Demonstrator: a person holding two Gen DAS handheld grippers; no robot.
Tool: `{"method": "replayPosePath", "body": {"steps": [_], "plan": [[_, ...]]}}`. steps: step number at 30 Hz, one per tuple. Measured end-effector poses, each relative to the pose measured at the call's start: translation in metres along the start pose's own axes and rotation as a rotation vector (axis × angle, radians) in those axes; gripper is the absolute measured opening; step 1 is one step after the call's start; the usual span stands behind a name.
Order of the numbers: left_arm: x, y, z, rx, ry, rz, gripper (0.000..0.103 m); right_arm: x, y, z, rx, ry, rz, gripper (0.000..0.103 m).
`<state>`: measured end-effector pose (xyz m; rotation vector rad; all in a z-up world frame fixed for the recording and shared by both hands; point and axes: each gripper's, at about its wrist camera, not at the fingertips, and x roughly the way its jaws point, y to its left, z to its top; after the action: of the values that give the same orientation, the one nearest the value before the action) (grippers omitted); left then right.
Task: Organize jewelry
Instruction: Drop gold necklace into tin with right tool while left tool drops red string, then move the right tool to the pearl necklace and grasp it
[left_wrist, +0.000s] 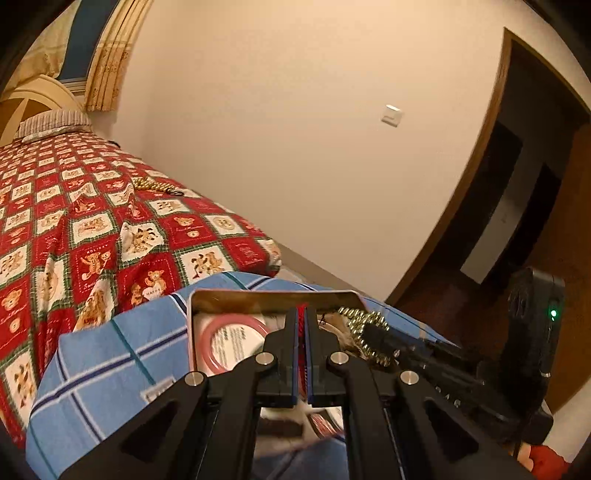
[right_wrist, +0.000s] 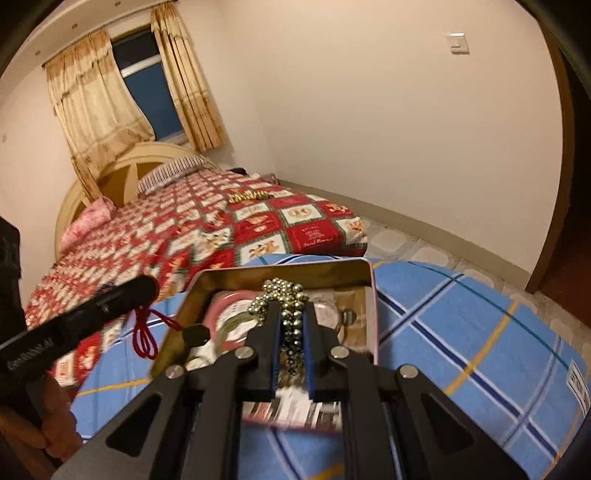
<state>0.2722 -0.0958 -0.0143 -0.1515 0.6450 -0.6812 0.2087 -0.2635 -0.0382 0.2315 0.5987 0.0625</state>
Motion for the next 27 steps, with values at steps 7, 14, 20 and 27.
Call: {"method": "replayPosePath", "body": {"steps": [7,14,20,27], "plan": [[0.035,0.011,-0.003,0.038,0.045,0.086,0.001,0.036,-0.002,-0.002,-0.039,0.069,0.015,0.013],[0.05,0.014,-0.004,0.06,0.088,0.159,0.003,0.035,-0.005,-0.003,-0.06,0.054,-0.005,0.056],[0.026,0.006,-0.008,0.09,0.095,0.207,0.042,-0.028,-0.033,-0.003,0.084,-0.102,-0.061,0.061],[-0.044,0.006,-0.039,-0.009,0.053,0.187,0.058,-0.088,-0.047,-0.038,0.189,-0.08,-0.075,0.058]]}}
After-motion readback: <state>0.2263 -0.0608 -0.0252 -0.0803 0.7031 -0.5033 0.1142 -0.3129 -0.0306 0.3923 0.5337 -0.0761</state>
